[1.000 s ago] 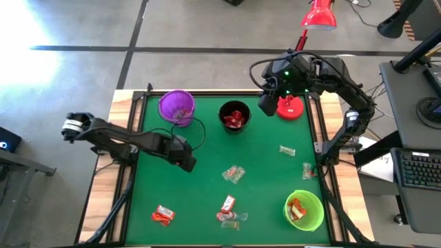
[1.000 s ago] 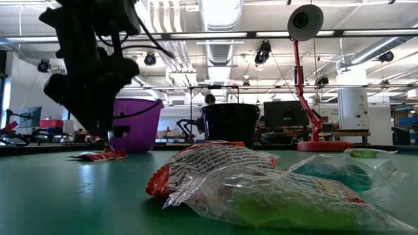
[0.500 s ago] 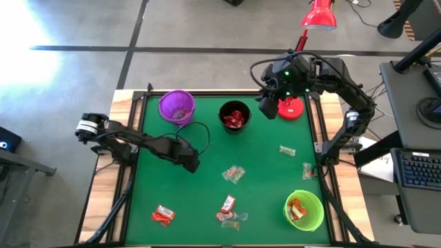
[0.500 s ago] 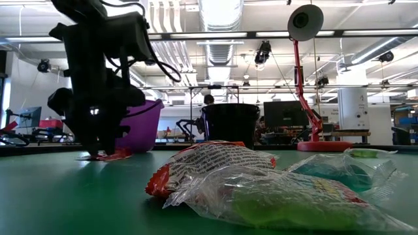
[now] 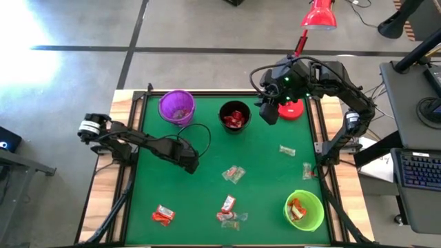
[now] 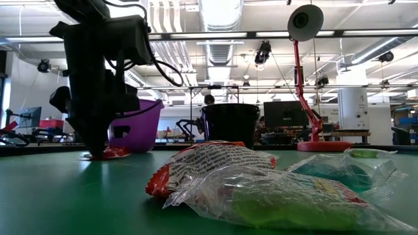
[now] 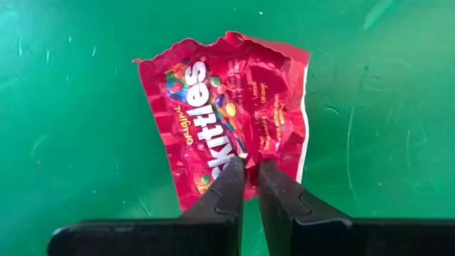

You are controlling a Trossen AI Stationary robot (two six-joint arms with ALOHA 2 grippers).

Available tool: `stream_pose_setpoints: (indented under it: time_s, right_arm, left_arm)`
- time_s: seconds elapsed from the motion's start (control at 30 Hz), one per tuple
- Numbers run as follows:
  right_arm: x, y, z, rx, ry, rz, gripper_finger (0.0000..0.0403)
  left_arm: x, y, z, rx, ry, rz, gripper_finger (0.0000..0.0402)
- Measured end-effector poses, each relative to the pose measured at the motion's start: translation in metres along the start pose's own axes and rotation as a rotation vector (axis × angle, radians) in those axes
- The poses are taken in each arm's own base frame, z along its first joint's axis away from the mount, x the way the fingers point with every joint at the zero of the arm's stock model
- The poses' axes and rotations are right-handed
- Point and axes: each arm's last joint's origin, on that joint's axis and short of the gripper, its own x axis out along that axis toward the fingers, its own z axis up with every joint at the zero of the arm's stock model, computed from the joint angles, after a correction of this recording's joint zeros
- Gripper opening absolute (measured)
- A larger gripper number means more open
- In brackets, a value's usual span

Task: Sort candy
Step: Put the red candy pack into the black bucket

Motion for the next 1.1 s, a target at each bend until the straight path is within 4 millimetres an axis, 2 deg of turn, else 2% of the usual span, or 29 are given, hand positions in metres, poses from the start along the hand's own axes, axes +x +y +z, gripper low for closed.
stream_pose_setpoints:
  time_s: [0.17, 0.33, 0.57, 0.73, 0.9, 1.1]
  right_arm:
    - [0.0, 0.0, 0.0, 0.0, -0.004, 0.002, 0.0138]
    - [0.0, 0.0, 0.0, 0.0, -0.006, 0.002, 0.0133]
    - [0.0, 0.0, 0.0, -0.008, -0.005, 0.001, 0.0134]
    - [0.001, 0.001, 0.001, -0.007, -0.004, 0.001, 0.0135]
    - [0.01, 0.003, 0.002, -0.001, 0.023, 0.037, 0.0139]
    - [0.03, 0.008, 0.008, -0.016, 0.063, 0.12, 0.0129]
  left_arm:
    - [-0.01, -0.002, 0.001, 0.111, -0.016, -0.032, 0.0002]
    - [-0.024, -0.006, -0.008, 0.173, -0.04, -0.094, 0.0001]
    - [-0.053, -0.007, -0.027, 0.189, -0.085, -0.211, 0.0001]
    - [-0.069, -0.002, -0.03, 0.191, -0.114, -0.277, 0.0001]
    - [-0.081, 0.002, -0.029, 0.178, -0.142, -0.337, 0.0]
    - [-0.11, 0.002, -0.024, 0.231, -0.202, -0.431, 0.0011]
